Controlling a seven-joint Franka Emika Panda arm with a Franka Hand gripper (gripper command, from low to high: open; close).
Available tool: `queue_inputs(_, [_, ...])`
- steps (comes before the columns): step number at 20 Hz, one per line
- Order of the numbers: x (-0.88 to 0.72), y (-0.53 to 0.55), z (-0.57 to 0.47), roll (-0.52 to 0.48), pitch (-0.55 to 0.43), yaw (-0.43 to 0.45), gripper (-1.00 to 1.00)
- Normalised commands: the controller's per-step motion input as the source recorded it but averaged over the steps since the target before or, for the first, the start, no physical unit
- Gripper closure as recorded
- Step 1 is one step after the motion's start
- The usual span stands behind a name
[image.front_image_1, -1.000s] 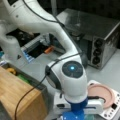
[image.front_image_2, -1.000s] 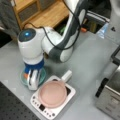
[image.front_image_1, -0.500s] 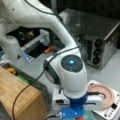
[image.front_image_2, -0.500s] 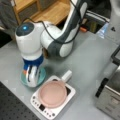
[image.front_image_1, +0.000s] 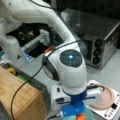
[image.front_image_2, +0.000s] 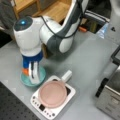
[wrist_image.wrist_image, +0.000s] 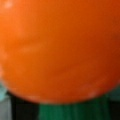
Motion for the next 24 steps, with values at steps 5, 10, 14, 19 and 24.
queue_inputs(5, [-0.14,0.11,0.07,-0.052,0.034,0.601,1.00])
queue_inputs(10, [-0.05,0.28,0.03,-0.146,-0.058,0.555,1.00])
queue_inputs(14, [0.05,0.47,0.06,-0.206,-0.111,0.227,1.00])
queue_inputs(19, [0.05,0.52,0.12,-0.193,-0.097,0.131,1.00])
queue_inputs(24, [-0.04,0.36,0.09,-0.185,-0.049,0.135,1.00])
